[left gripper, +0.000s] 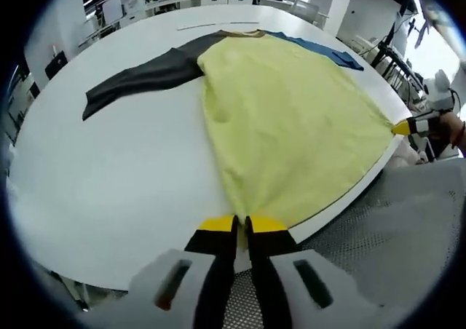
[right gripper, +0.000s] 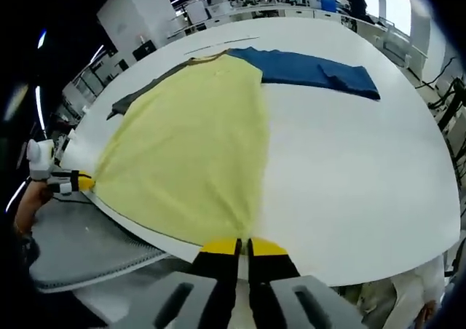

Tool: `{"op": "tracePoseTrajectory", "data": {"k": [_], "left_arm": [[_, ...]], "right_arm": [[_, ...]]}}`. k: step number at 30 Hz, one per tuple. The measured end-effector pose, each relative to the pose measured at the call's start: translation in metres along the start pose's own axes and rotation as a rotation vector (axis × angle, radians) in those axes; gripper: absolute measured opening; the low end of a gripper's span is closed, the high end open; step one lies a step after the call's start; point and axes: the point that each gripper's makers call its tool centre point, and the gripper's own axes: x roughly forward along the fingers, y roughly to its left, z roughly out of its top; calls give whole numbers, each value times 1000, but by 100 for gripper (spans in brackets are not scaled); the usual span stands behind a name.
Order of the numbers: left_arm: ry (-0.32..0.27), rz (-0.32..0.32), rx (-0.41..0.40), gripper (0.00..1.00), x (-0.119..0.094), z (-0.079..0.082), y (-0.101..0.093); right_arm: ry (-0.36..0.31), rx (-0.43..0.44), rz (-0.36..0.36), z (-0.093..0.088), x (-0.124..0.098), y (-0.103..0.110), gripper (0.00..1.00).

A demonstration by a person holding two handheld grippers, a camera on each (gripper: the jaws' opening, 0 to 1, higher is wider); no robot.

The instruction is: Fold the garment on the visible template until the final outline fits inside the template.

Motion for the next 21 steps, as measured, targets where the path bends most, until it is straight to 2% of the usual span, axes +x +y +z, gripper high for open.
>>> {"op": "tracePoseTrajectory", "data": {"k": [2,3,8,15,21], "left_arm": [[-37,8,11,17,-3,6,2],[-58,5,13,23,-5,10,2],[-120,-11,-10,43,-10,22,3],[-213,-18,17,62,-19,42,7],[-262,-27,49,76,-25,55,8]], "right_arm": [[-13,2,-1,4,-3,-3,18],[-21,0,-1,6,-4,-4,22],[-67,-34,28,20,-10,-3,41],[-139,-59,65,45,-18,0,64],[-215,-96,36,77,-22,-17,80]]}}
